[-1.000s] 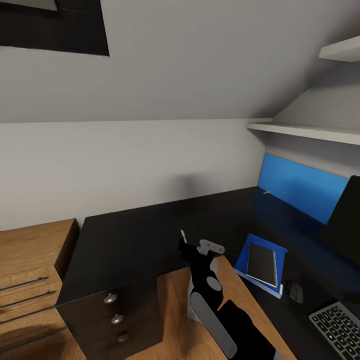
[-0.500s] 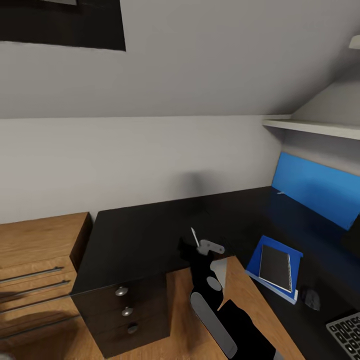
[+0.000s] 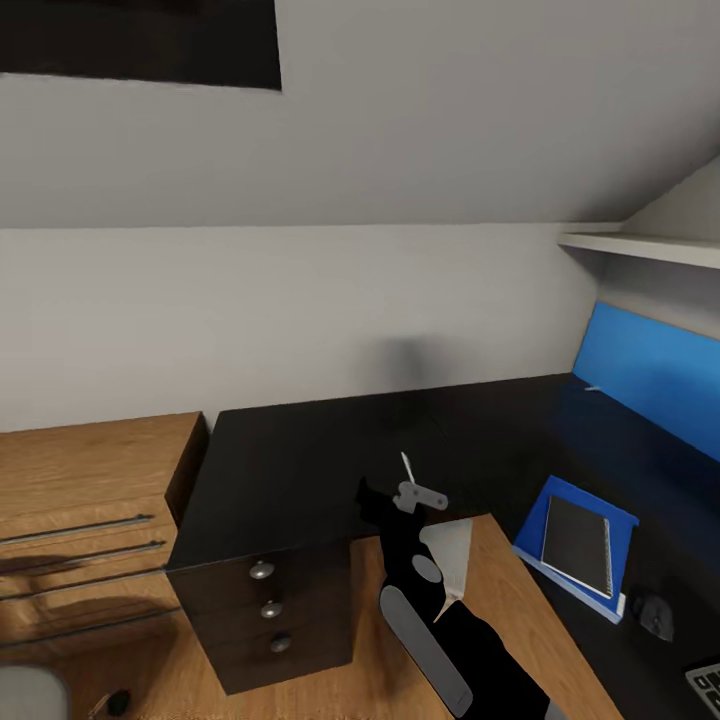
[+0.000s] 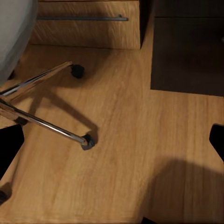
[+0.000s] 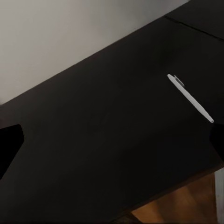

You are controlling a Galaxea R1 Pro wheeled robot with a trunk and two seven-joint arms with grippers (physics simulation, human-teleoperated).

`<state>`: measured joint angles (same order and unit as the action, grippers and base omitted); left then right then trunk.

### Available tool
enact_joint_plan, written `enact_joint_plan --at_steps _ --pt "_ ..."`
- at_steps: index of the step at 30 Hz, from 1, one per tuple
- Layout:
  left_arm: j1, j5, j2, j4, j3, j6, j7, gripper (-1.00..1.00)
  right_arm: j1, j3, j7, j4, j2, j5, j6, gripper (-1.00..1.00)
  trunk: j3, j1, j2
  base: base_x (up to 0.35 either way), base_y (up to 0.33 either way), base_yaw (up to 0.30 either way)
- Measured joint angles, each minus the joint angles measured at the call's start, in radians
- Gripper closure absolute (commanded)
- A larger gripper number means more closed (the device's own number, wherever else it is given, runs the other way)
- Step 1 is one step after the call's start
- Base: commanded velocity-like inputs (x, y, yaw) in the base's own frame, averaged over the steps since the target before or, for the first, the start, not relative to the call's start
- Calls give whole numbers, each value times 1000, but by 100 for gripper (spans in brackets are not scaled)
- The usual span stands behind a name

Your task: In the bedroom, organize the workspace by keeping the computer under the desk, ensuring the monitor is on the desk, placing the keyboard on the desk next to the monitor, placing the mouse on the desk next to the keyboard, moving the folder from the swivel chair onto the desk next to the mouse, stacking the notebook on top of the folder with the pen on top of the notebook, and positioning the swivel chair next to the desk.

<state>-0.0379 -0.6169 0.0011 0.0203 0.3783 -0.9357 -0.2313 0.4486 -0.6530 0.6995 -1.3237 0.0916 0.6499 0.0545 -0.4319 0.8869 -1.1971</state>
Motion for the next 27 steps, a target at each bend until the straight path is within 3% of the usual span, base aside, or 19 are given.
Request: enact_joint_plan --at_steps 19,27 --pt "0 -1 0 1 1 4 0 -100 0 1 -3 2 -1 -5 1 -100 -25 0 0 0 -318 158" --pt "0 -2 0 1 0 6 -1 -100 0 -1 -3 2 0 -8 1 -100 -35 0 0 0 -26 159"
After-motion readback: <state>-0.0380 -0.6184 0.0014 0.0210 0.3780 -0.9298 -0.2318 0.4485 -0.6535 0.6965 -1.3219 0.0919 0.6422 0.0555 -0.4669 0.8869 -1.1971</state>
